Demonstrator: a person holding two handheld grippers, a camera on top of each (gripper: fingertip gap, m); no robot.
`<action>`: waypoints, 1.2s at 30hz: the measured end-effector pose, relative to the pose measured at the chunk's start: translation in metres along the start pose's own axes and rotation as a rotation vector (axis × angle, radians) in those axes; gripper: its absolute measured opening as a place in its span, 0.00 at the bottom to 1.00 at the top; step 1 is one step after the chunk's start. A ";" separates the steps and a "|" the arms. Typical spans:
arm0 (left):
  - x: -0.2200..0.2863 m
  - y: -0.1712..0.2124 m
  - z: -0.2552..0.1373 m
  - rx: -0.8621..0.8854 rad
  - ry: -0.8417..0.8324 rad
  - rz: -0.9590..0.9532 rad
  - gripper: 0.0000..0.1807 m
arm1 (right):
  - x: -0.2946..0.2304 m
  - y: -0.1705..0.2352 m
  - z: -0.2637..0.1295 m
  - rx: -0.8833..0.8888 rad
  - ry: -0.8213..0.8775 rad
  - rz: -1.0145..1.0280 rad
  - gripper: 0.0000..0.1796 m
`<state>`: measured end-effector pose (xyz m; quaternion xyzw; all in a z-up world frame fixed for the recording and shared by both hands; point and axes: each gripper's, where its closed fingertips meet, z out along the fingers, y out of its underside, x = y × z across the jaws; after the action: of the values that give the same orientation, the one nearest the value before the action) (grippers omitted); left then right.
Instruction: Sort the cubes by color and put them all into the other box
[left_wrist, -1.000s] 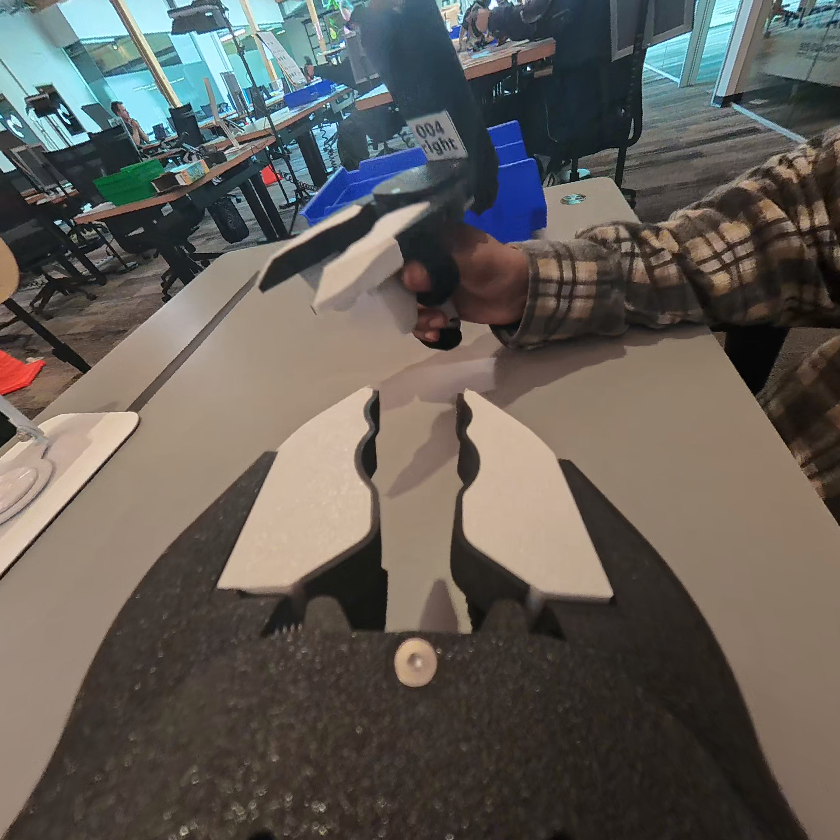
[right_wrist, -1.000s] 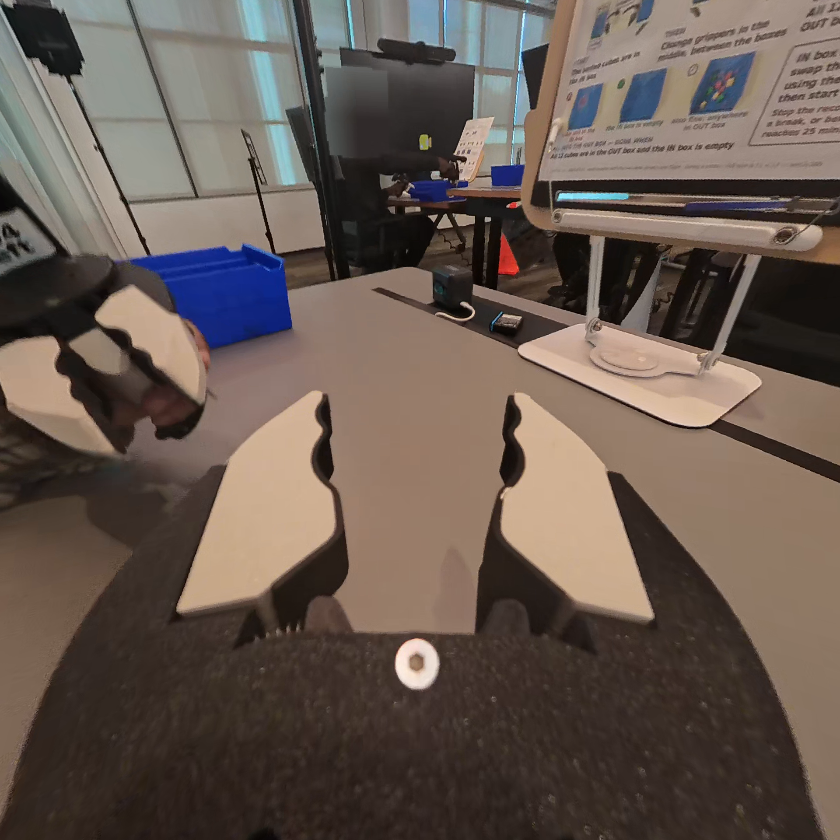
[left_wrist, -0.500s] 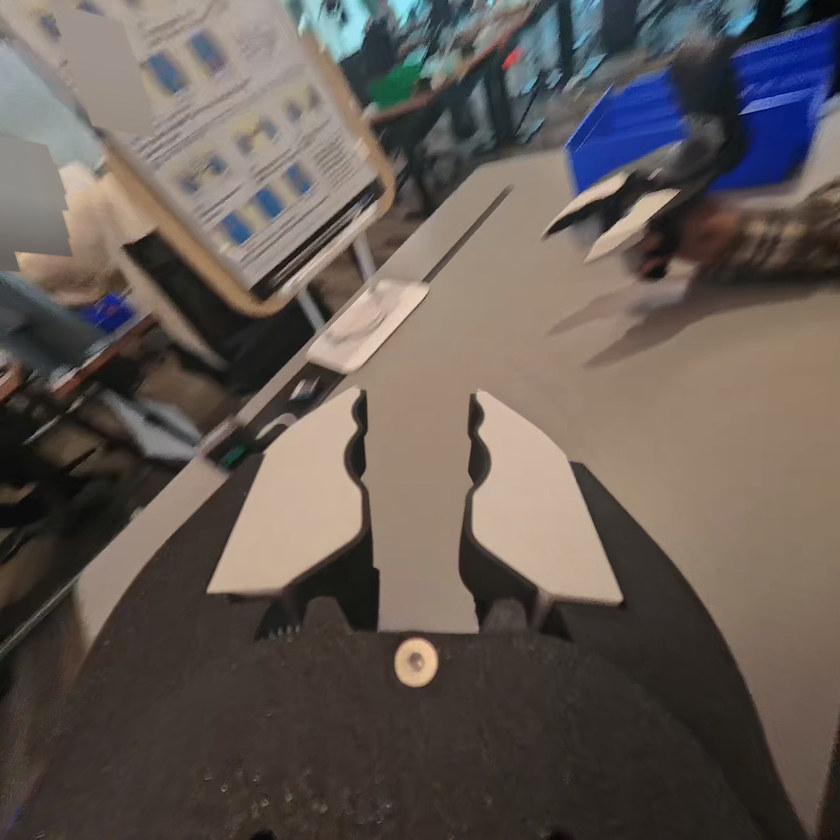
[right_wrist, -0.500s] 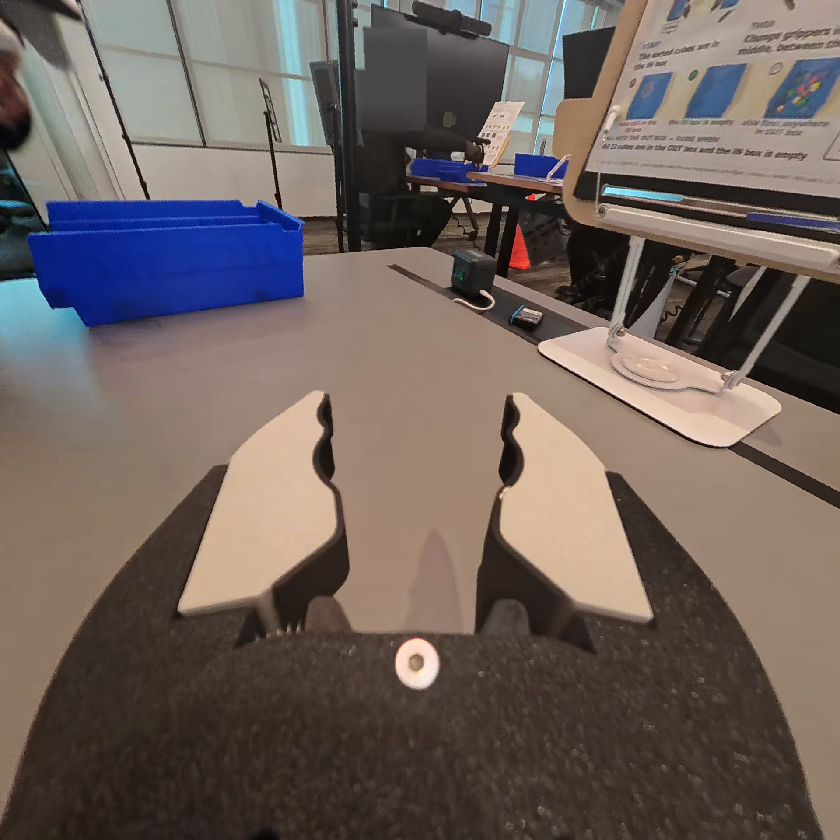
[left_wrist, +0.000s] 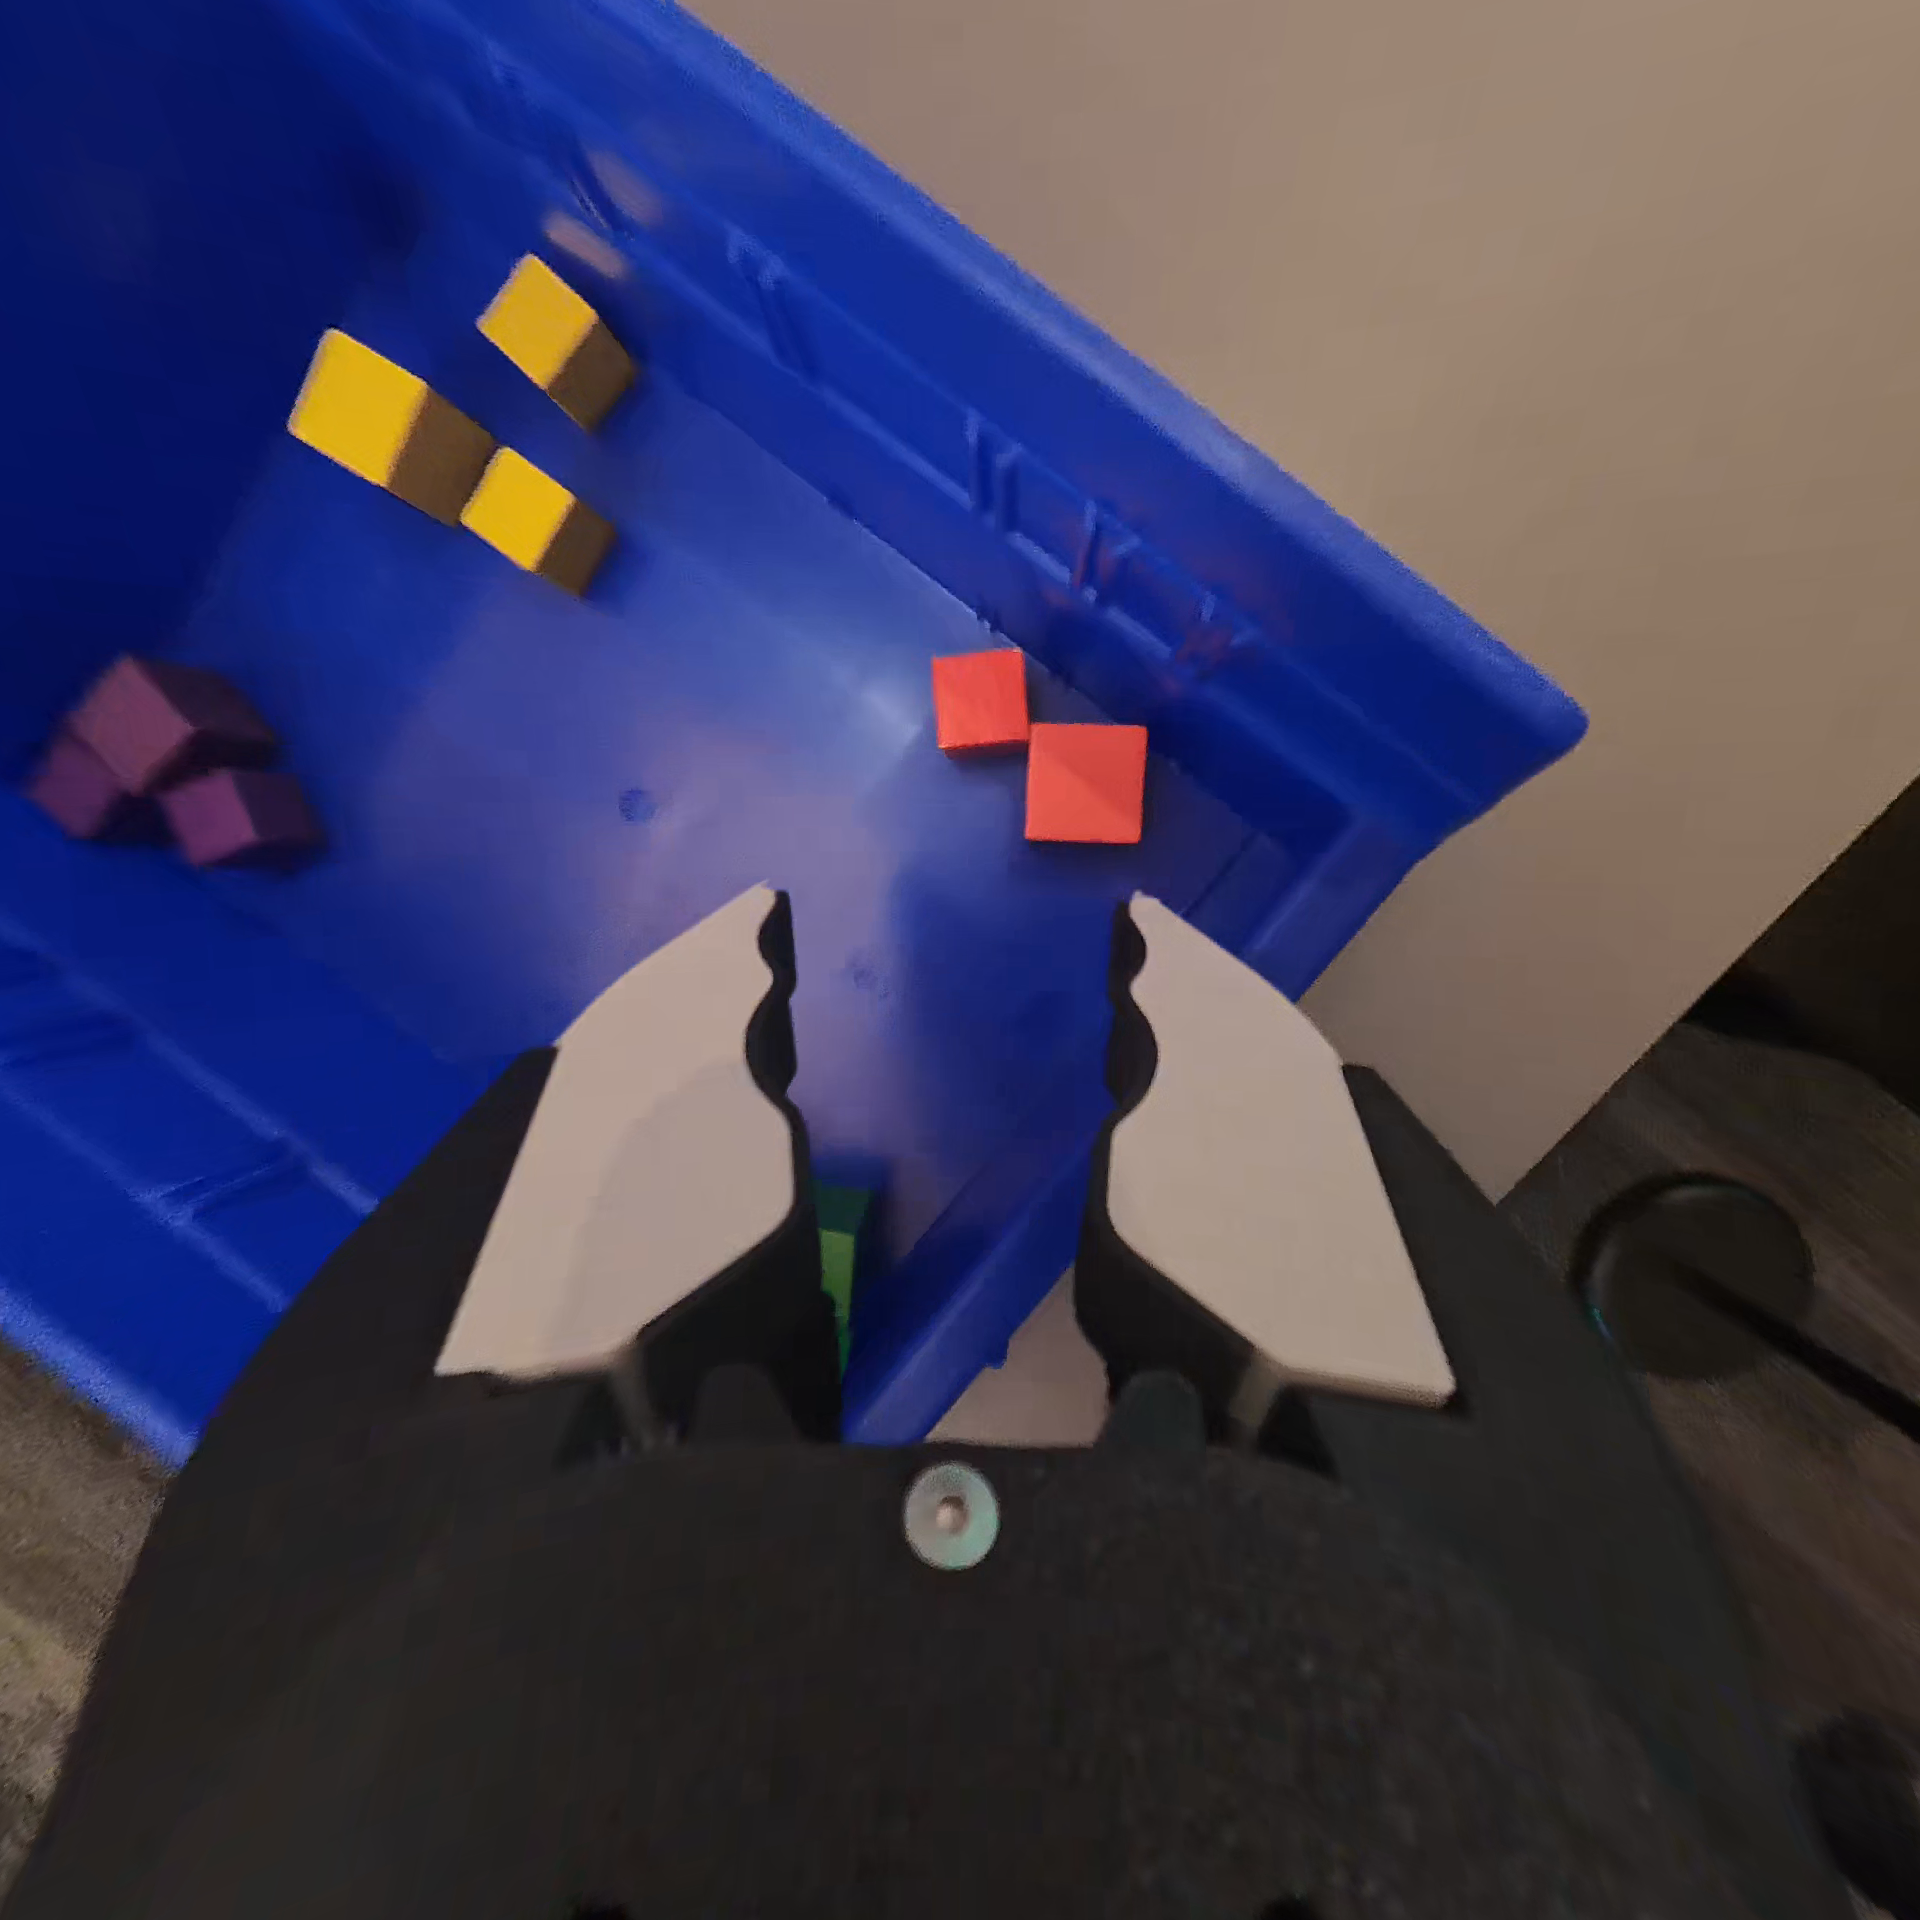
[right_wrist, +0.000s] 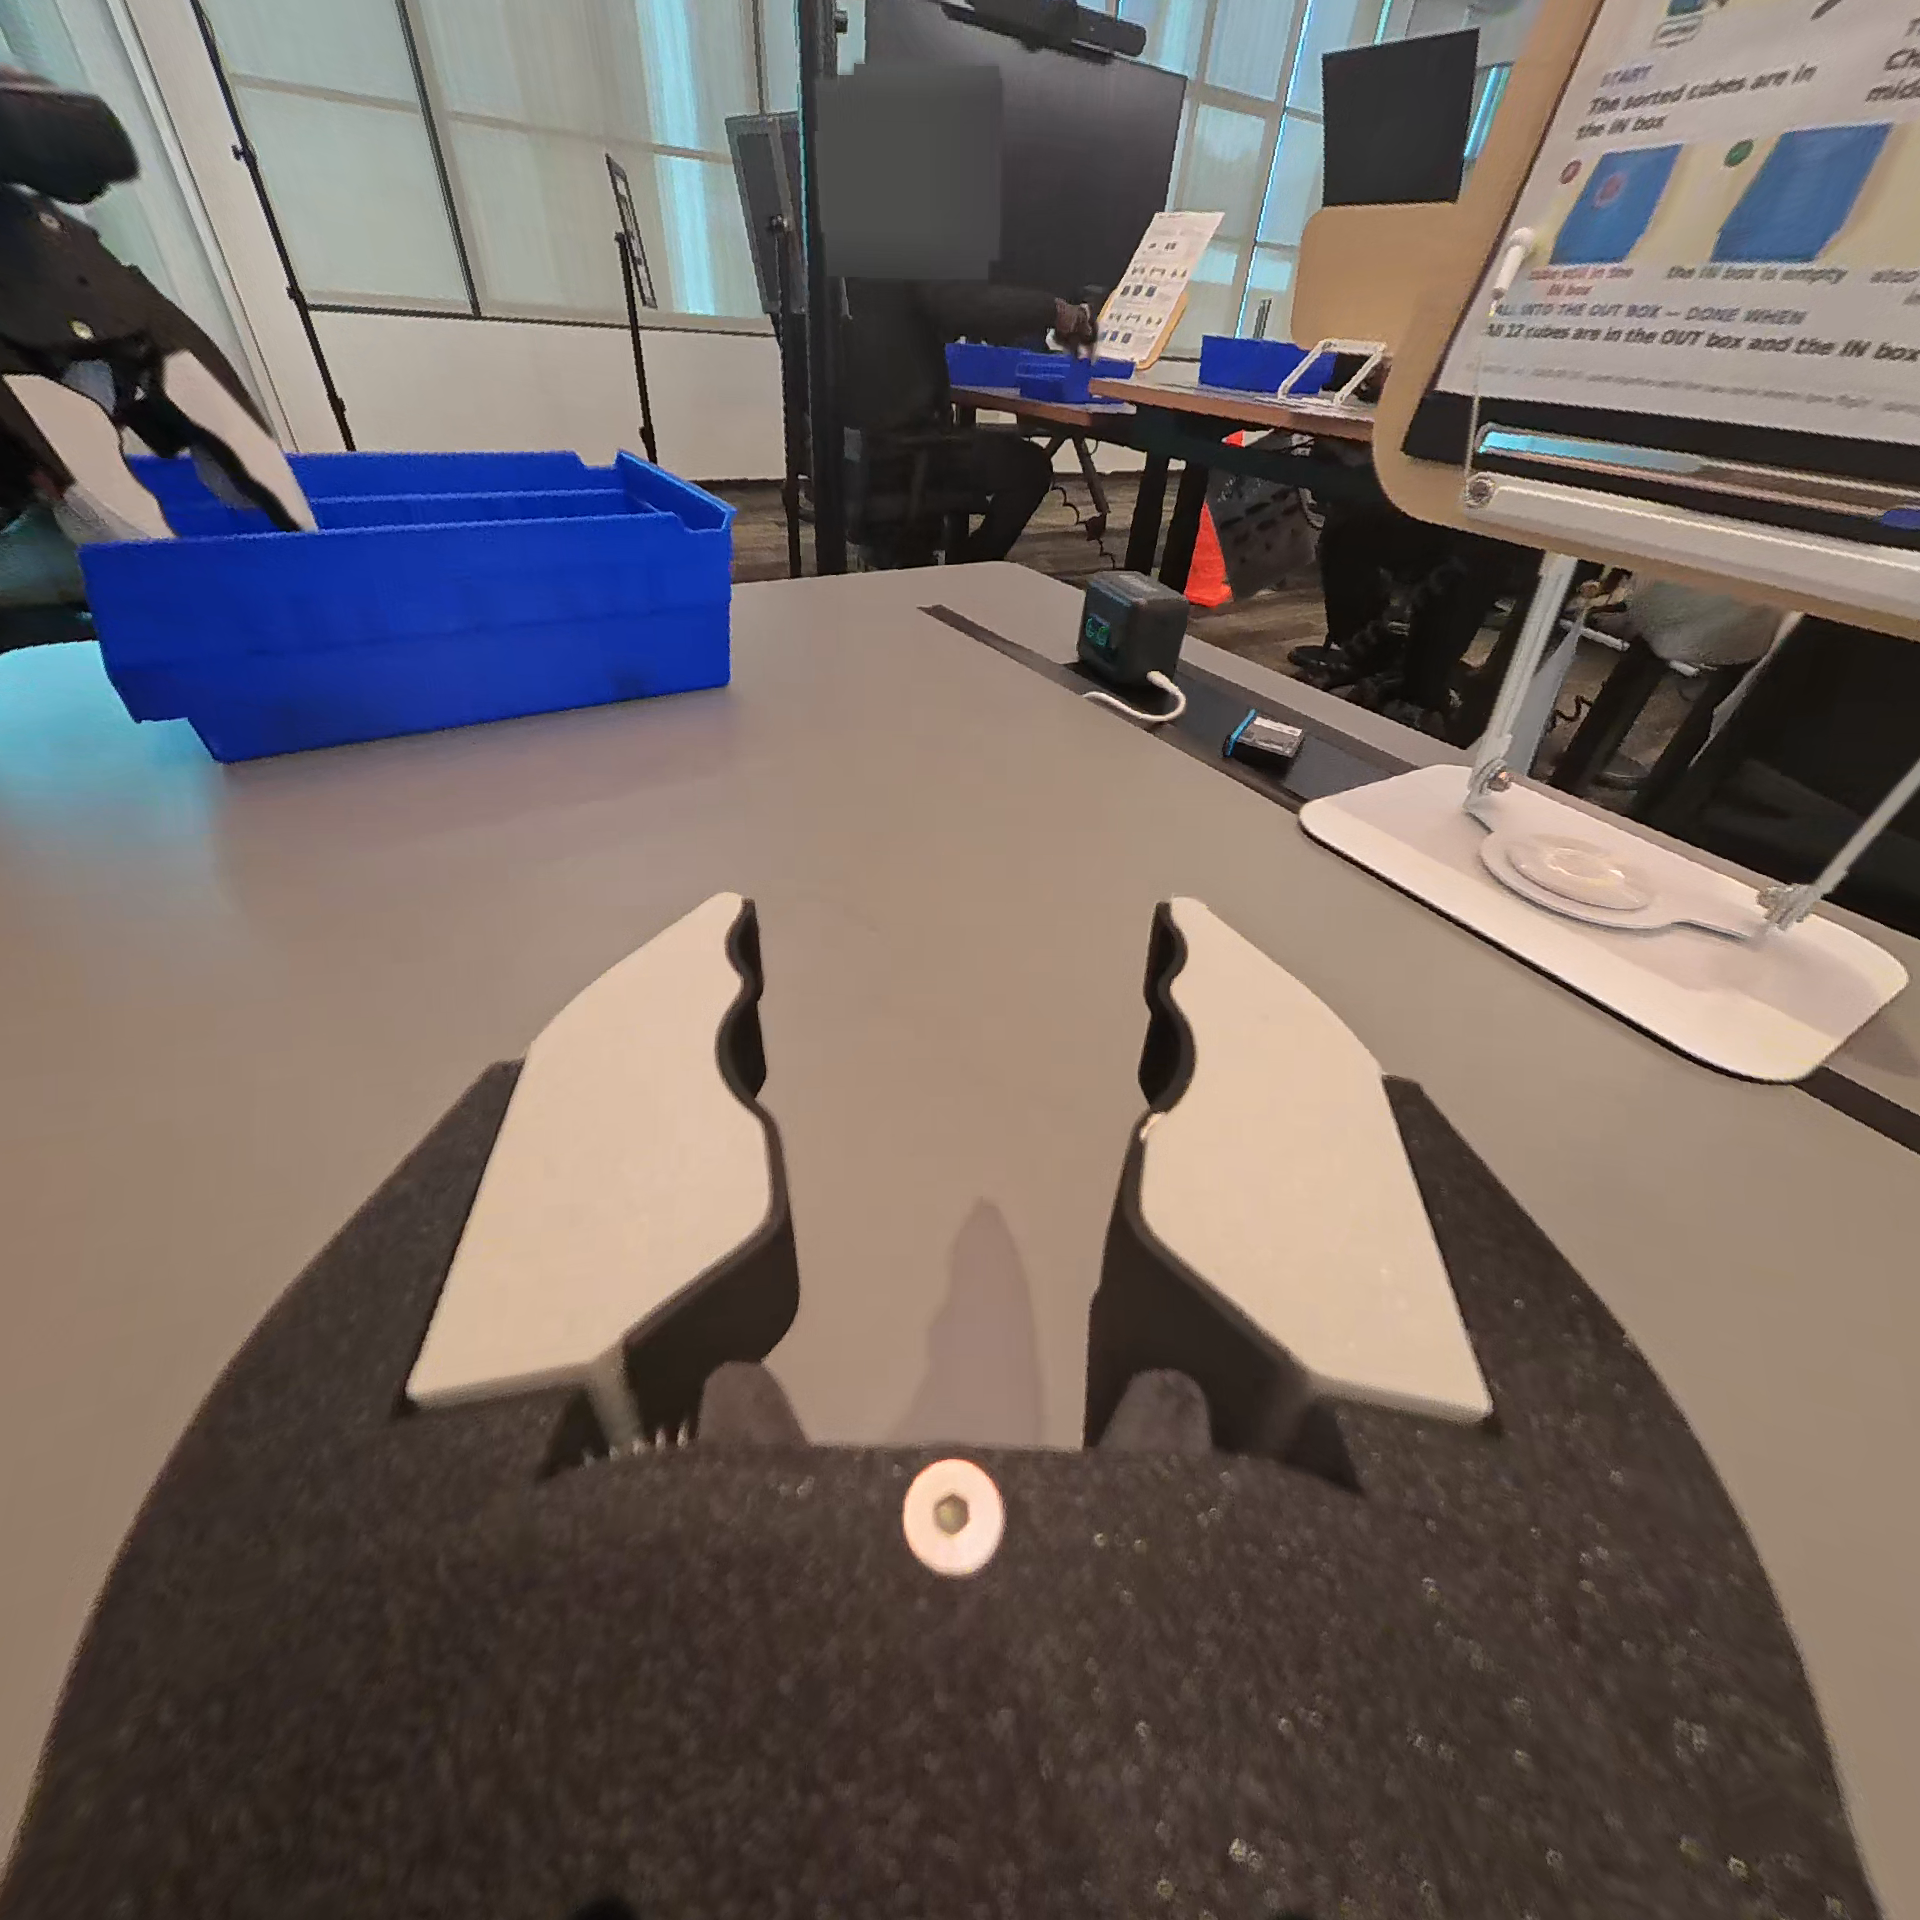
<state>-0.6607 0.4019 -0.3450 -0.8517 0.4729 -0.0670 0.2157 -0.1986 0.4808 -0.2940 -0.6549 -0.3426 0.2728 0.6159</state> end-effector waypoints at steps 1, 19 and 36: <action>0.003 -0.001 0.004 -0.001 0.018 -0.002 0.31 | -0.001 0.001 0.002 -0.005 -0.003 -0.001 0.39; 0.027 0.004 0.047 -0.238 0.177 -0.055 0.27 | -0.007 0.003 0.004 -0.006 -0.040 0.019 0.39; 0.038 0.018 0.050 -0.465 0.343 -0.220 0.17 | -0.016 -0.007 -0.007 0.037 -0.086 0.012 0.39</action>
<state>-0.6380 0.3772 -0.4005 -0.9006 0.4099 -0.1229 -0.0764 -0.2037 0.4641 -0.2872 -0.6332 -0.3597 0.3107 0.6109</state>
